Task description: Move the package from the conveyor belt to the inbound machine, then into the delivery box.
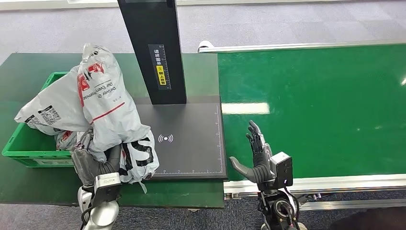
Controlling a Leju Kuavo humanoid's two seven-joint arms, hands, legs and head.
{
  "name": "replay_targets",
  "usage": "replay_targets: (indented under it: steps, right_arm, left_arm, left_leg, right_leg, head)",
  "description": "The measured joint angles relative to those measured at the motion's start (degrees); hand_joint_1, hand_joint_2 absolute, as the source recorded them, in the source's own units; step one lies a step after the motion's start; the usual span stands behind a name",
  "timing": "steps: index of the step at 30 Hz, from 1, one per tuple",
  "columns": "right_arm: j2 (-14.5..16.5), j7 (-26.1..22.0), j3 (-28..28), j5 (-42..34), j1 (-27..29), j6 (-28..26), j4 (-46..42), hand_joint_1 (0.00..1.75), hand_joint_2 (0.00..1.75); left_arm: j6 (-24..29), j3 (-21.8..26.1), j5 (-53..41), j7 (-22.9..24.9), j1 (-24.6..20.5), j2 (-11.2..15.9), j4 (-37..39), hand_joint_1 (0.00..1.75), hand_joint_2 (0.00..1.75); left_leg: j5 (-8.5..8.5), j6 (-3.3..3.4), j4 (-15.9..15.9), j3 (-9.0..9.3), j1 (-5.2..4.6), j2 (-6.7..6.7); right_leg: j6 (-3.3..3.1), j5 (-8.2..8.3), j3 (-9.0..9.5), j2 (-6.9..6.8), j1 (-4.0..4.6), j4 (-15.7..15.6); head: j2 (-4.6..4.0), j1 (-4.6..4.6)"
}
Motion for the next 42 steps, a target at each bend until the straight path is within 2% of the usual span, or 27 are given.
replay_targets:
  steps: [3,6,11,14,16,17,19,20,22,26,30,33,42]
  right_arm:
    - [-0.07,-0.05,0.1,-0.3,-0.03,-0.13,0.21,0.0,1.75]
    - [-0.31,-0.24,0.35,-1.14,-0.12,-0.41,0.56,0.0,1.75]
    - [-0.86,-0.92,1.73,-2.92,-0.64,-1.37,1.81,0.0,1.75]
    - [-1.18,-1.43,2.71,-3.68,-0.79,-2.6,2.55,0.0,1.75]
    - [-1.41,-1.38,3.23,-3.83,-0.8,-3.09,2.74,0.0,1.75]
    - [-1.51,-1.21,3.45,-3.83,-0.81,-3.2,2.77,0.0,1.75]
    - [-1.64,-0.78,3.81,-3.74,-0.83,-3.31,2.8,0.0,1.75]
    - [-1.71,-0.58,3.92,-3.64,-0.88,-3.34,2.87,0.0,1.75]
    - [-1.78,-0.34,4.09,-3.21,-1.12,-3.33,3.16,0.0,1.75]
    - [-1.72,-0.35,4.27,-1.81,-2.12,-2.92,4.17,0.0,1.75]
    - [-1.43,-0.39,4.26,-0.4,-2.78,-2.57,4.98,0.0,1.75]
    - [-1.26,-0.39,4.23,0.31,-3.13,-1.93,5.47,0.0,1.75]
    - [-1.03,-0.39,4.16,0.48,-3.46,-1.8,6.42,0.0,1.75]
  left_arm:
    - [0.0,0.91,-1.83,-0.02,0.56,-0.74,-2.69,1.75,1.75]
    - [0.0,2.76,-7.17,-0.03,0.89,-2.17,-9.25,1.75,1.75]
    - [0.0,7.55,-29.49,-0.08,-2.12,-3.47,-23.92,1.75,1.75]
    - [-0.02,11.57,-40.19,0.14,-6.87,-3.39,-23.87,1.75,1.75]
    - [-0.03,15.42,-48.24,3.12,-12.34,-2.57,-18.51,1.75,1.75]
    - [-0.04,17.02,-51.91,7.21,-15.63,-1.41,-14.13,1.75,1.75]
    - [-0.09,18.67,-56.5,19.04,-22.22,2.38,-3.4,1.75,1.75]
    - [-0.36,18.69,-57.09,25.17,-25.57,4.56,2.83,1.75,1.75]
    - [-2.36,18.01,-56.76,34.23,-31.54,8.51,15.07,1.75,1.75]
    - [-11.55,14.58,-56.25,43.53,-38.7,13.04,33.11,1.75,1.75]
    - [-18.06,11.15,-56.34,48.47,-42.3,15.32,43.97,1.75,1.75]
    - [-23.82,9.26,-56.32,49.99,-44.99,17.1,49.55,1.75,1.75]
    - [-25.91,6.97,-56.18,50.25,-48.41,19.05,56.14,1.75,1.75]
  left_leg:
    - [0.0,0.0,0.0,0.0,0.0,0.02]
    - [0.0,0.0,0.0,-0.04,0.01,0.05]
    - [0.0,0.0,0.0,-0.08,-0.01,0.06]
    - [0.03,0.0,0.0,-0.07,0.0,0.01]
    - [0.1,-0.04,0.0,-0.05,0.01,-0.08]
    - [0.15,-0.08,-0.01,-0.04,0.02,-0.09]
    - [0.24,-0.16,-0.01,-0.02,0.05,0.03]
    - [0.27,-0.18,-0.01,-0.02,0.08,0.09]
    - [0.32,-0.2,-0.01,-0.02,0.11,0.15]
    - [0.34,-0.21,0.0,-0.06,0.11,0.21]
    - [0.31,-0.2,0.02,-0.23,0.09,0.24]
    - [0.29,-0.21,0.02,-0.26,0.09,0.31]
    - [0.29,-0.23,0.0,-0.17,0.1,0.33]
  right_leg:
    - [0.0,0.0,-0.01,0.01,0.01,0.0]
    - [0.0,0.0,-0.04,0.01,0.01,0.01]
    - [0.0,-0.01,-0.1,0.0,0.0,0.0]
    - [-0.01,-0.01,-0.12,-0.04,0.0,-0.01]
    - [-0.04,0.03,-0.1,-0.08,0.01,0.01]
    - [-0.08,0.07,-0.1,-0.08,0.02,0.03]
    - [-0.19,0.17,-0.16,0.0,0.06,0.07]
    - [-0.22,0.21,-0.18,0.04,0.09,0.09]
    - [-0.25,0.25,-0.2,0.11,0.12,0.12]
    - [-0.27,0.27,-0.23,0.19,0.13,0.14]
    - [-0.25,0.28,-0.04,0.24,0.11,0.11]
    - [-0.24,0.29,-0.1,0.28,0.1,0.1]
    - [-0.25,0.29,-0.06,0.3,0.12,0.16]
  head:
    - [0.01,-0.01]
    - [0.0,0.01]
    - [-0.01,0.0]
    - [0.0,0.0]
    - [-0.01,0.01]
    - [-0.01,0.01]
    - [-0.01,0.0]
    - [-0.01,0.01]
    - [-0.01,0.0]
    - [0.0,0.01]
    - [0.01,0.02]
    - [0.0,0.0]
    - [-0.01,0.0]
